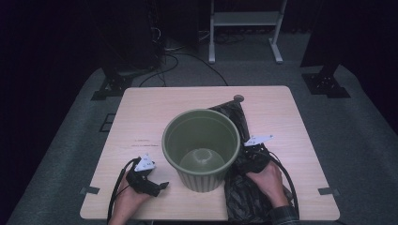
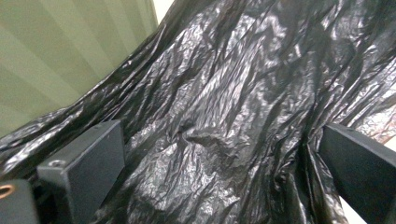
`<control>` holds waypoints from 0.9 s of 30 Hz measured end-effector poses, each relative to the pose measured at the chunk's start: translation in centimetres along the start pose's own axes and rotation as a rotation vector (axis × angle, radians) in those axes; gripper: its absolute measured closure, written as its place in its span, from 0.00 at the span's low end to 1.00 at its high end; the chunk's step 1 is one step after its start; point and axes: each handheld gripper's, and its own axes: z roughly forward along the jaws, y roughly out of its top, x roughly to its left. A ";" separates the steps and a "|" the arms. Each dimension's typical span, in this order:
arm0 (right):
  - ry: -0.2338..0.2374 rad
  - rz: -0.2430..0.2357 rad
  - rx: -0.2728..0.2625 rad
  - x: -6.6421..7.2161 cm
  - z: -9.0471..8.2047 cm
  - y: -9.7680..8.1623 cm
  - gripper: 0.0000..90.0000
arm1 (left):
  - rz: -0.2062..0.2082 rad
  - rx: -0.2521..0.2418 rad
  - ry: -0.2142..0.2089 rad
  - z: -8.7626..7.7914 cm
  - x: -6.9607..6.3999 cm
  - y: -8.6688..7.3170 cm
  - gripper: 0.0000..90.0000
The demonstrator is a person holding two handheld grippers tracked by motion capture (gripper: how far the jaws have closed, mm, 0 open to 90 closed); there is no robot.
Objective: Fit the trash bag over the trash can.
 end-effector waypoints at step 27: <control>0.040 -0.040 0.032 0.0 -2.2 -0.6 0.98 | 0.001 0.000 0.000 0.0 0.0 0.0 0.00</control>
